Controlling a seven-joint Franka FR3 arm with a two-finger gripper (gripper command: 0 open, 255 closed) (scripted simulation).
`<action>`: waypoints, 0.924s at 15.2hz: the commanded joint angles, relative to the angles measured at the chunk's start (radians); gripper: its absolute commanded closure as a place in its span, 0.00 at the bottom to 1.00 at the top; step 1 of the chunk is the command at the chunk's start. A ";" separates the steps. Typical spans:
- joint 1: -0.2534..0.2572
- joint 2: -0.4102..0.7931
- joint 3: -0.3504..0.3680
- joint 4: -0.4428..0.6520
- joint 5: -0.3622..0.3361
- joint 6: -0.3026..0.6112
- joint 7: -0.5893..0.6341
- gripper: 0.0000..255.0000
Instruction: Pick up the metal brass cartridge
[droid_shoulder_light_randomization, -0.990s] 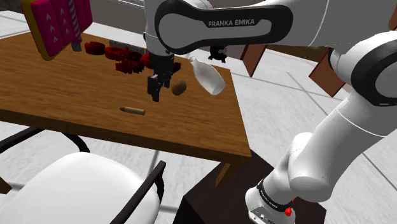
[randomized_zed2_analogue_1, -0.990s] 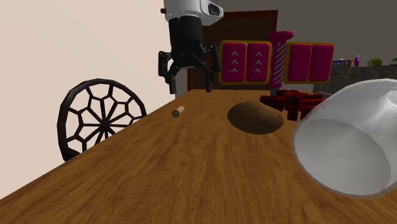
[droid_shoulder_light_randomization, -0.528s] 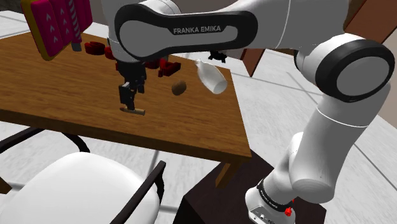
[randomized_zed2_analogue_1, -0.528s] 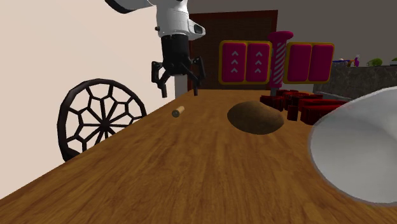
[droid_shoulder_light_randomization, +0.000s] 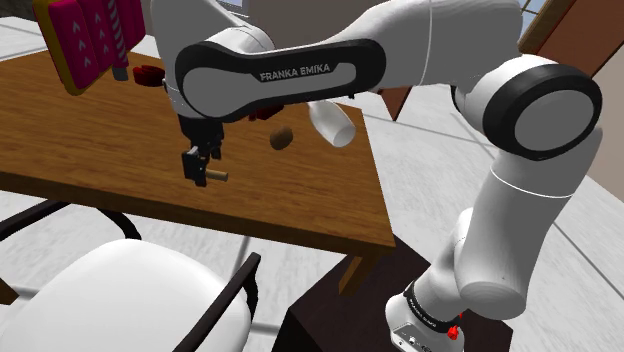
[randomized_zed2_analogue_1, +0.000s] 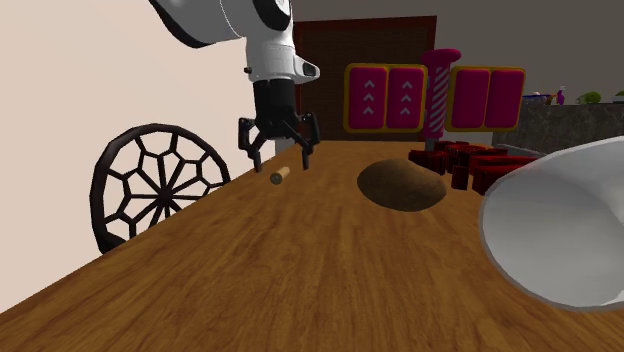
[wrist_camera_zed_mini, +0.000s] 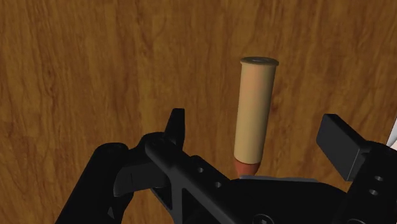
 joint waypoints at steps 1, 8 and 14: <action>0.001 0.001 0.000 -0.008 -0.001 0.009 0.002 0.00; 0.001 0.002 0.000 -0.007 -0.001 0.009 0.003 1.00; 0.001 -0.006 0.001 0.023 0.003 -0.028 -0.003 1.00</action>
